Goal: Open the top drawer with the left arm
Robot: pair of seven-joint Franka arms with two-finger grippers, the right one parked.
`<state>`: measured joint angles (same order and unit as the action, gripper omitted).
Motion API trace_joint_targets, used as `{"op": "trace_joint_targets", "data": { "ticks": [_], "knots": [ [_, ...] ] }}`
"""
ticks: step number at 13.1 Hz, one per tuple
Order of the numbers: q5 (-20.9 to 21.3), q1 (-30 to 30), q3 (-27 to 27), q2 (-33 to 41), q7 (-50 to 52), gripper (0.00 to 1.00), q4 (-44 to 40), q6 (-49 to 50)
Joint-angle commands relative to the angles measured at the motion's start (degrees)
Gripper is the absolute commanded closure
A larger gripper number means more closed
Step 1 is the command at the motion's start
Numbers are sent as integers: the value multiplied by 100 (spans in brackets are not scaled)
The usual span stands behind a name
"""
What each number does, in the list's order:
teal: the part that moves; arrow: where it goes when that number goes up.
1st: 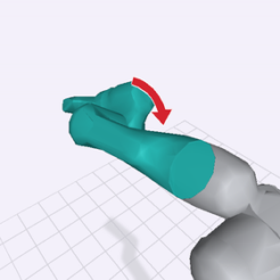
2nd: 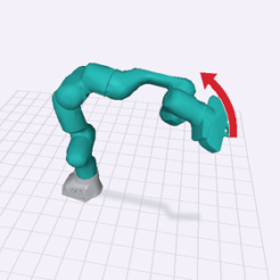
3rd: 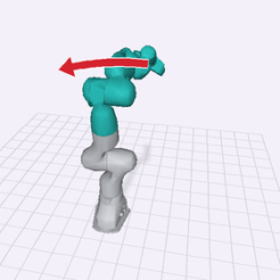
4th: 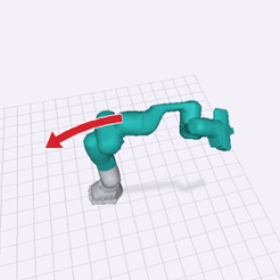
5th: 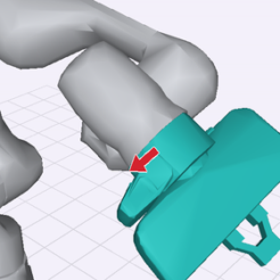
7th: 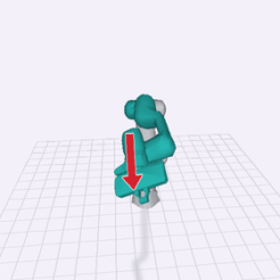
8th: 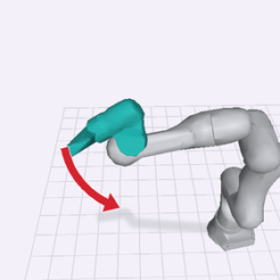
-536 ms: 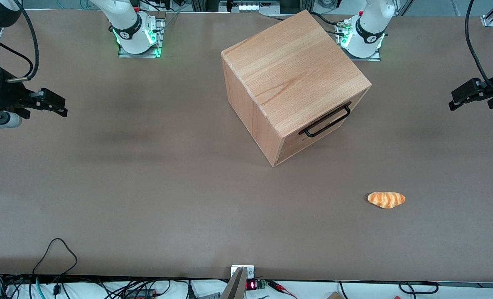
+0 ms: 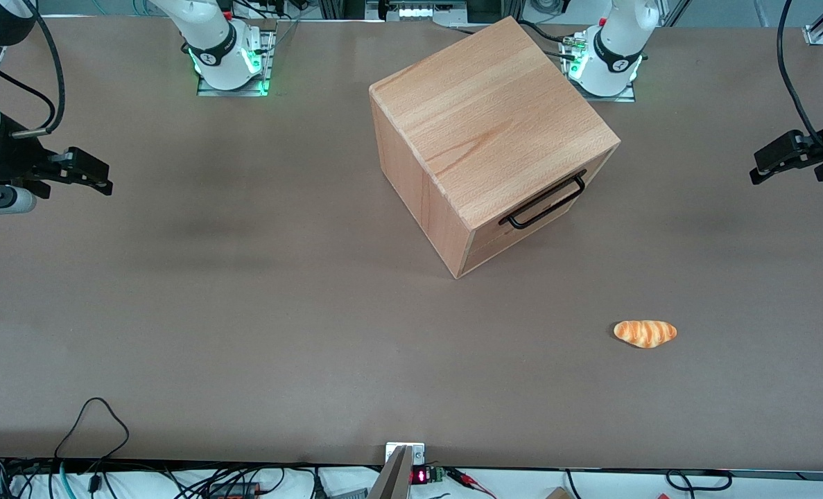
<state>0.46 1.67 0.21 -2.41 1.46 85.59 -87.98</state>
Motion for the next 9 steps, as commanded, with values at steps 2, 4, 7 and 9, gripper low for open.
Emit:
{"op": "trace_joint_targets", "data": {
  "ticks": [2, 4, 7, 9],
  "knots": [
    [77, -35, -74, 39, -102, 0, -60, 62],
    [59, -35, -83, 30, -120, 0, -51, 62],
    [33, -70, -92, -49, -137, 0, -60, 53],
    [51, -202, -214, -101, -146, 0, -60, 18]
  ]
}}
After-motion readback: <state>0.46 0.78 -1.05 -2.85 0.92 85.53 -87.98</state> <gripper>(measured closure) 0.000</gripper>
